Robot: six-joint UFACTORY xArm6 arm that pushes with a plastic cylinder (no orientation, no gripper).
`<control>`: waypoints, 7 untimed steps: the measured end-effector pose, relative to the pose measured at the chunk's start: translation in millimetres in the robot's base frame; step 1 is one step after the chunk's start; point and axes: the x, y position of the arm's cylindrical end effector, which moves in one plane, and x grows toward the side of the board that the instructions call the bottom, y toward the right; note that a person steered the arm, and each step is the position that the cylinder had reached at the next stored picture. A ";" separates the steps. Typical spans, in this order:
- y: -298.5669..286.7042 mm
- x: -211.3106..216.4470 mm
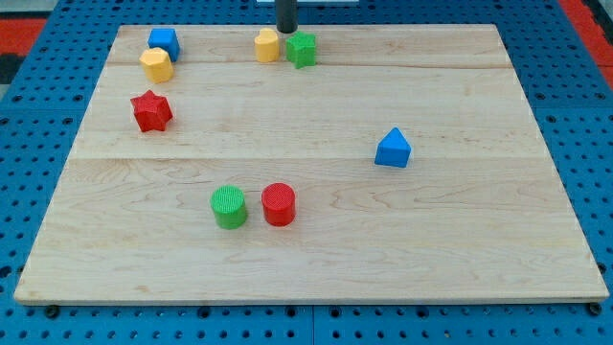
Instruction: Separate the green star and yellow heart
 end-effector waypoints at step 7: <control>40.6 49.8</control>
